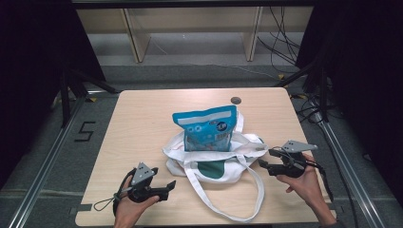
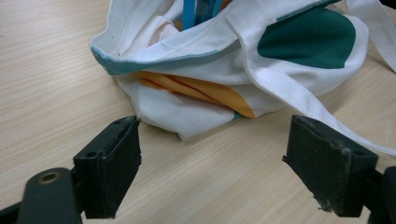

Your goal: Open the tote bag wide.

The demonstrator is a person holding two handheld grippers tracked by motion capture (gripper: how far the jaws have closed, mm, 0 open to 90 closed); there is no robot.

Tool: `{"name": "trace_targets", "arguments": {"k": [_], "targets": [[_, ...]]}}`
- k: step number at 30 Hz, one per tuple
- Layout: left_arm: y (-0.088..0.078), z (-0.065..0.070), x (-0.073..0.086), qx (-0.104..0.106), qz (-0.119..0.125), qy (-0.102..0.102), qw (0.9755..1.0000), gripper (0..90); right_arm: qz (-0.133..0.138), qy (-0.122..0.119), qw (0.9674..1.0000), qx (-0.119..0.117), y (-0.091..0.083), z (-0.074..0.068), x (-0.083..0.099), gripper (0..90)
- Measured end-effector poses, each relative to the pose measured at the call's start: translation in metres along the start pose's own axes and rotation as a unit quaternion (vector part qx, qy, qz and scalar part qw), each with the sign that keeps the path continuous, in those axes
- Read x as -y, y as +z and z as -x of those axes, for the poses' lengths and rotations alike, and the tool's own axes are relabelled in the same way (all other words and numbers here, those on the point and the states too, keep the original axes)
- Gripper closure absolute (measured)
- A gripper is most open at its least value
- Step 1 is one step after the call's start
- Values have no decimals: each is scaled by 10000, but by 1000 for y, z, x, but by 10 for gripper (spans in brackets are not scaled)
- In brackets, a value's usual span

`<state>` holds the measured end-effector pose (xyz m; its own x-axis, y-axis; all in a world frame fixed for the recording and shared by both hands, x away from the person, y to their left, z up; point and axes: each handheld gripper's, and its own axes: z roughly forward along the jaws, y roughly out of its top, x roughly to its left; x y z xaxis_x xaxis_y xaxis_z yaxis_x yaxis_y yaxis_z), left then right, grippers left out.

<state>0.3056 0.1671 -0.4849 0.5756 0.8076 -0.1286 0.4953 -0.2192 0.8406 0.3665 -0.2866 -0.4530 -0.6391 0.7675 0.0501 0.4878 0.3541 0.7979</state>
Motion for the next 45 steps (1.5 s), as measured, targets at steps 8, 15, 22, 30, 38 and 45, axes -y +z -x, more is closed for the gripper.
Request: {"name": "trace_targets", "arguments": {"k": [8, 15, 22, 30, 38, 45], "targets": [[0, 1, 3, 5, -53, 51, 10000, 175, -71, 114, 9999, 10, -9, -1, 13, 373], [-2, 2, 7, -21, -68, 78, 9999, 174, -238, 85, 9997, -4, -9, -10, 28, 352], [-1, 7, 12, -32, -119, 91, 9999, 172, -324, 21, 9994, -144, -11, -21, 36, 334], [-1, 15, 18, 76, -158, 68, 9998, 160, -279, -94, 9993, -209, -20, -33, 48, 329], [-6, 21, 23, 189, -232, 149, 9994, 153, -357, -185, 9984, -387, -30, -39, 64, 324], [-7, 22, 24, 114, -372, 346, 9986, 154, -421, 143, 9975, -544, -38, -38, 78, 323]]}}
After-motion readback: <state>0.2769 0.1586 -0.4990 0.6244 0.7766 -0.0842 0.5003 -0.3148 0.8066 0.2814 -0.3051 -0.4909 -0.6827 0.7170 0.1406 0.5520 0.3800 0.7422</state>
